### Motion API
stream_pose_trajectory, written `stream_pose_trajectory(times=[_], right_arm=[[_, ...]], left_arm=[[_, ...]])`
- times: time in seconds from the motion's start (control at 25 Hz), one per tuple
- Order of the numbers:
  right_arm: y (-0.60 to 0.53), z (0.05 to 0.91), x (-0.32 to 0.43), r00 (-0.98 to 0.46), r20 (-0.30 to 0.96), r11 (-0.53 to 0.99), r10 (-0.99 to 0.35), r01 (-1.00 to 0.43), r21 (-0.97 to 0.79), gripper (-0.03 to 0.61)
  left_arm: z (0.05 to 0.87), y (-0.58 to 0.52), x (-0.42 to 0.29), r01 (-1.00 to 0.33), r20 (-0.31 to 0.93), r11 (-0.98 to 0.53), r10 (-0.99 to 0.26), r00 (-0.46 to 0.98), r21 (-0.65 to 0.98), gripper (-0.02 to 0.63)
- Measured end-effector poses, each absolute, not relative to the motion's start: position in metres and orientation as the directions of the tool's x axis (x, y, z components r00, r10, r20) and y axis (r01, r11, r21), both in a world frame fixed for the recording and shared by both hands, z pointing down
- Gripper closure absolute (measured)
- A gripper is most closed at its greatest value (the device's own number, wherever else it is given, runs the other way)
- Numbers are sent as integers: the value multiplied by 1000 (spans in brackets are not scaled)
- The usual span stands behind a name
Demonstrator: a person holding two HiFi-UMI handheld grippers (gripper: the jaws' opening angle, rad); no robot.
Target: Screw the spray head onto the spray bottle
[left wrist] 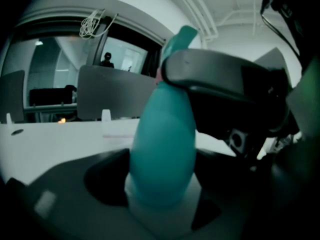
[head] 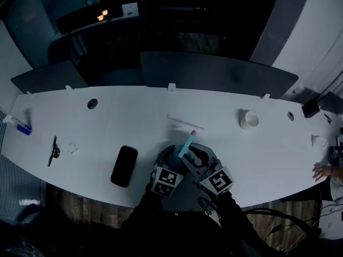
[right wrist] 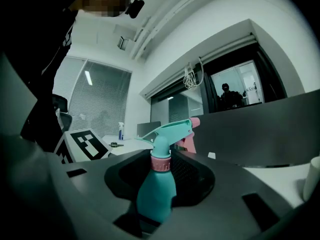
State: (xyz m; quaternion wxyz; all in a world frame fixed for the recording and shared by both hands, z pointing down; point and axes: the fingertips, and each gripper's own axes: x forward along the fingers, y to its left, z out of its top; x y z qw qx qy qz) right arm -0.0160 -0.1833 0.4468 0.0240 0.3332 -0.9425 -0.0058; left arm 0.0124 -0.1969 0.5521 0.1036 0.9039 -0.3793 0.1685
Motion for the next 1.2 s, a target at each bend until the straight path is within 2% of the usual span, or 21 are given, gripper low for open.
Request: stream_pose_trajectory(times=[0.2,0.32,0.4,0.52,0.6,0.68,0.88,0.96,1.04,1.2], right_arm=[[-183,449,-17,-791,86,796,-606,-603,61,445],[-182,449,-17,-811,96,817,-577,-575,50,445],[-181,449,-17,-827,106,833,-553,-551,50,445],[-182,449,-16,-840,125,849,-529,-526,58,445],[-183,449,-13,-832,113,839,-544,-540,59,445],[-183,449,-10,-805,88,810,-586,-583,60,445],[-184,450,-8,-732,42,733,-680,-679,35,445],[-185,449,-9,-745,44,746,-666,-666,20,445],[-185,449,-7,-770,52,771,-636,-637,4,445],[-184,448,-8,-834,81,837,-546,-547,1,445]], left_arm=[[552,-194,12,-681,391,-732,-619,681,27,219],[549,-187,14,-494,407,-867,-474,781,-61,218],[548,-185,20,-361,432,-931,-346,833,-49,219],[547,-185,26,-277,454,-960,-263,851,-36,227],[545,-188,27,-329,434,-944,-313,845,-41,229],[544,-191,26,-440,406,-897,-418,813,-42,230],[544,-200,18,-780,349,-625,-739,576,-38,232],[541,-201,18,-816,320,-577,-778,540,-27,230],[537,-198,18,-736,298,-677,-702,647,3,229],[530,-191,19,-399,337,-916,-363,868,40,213]])
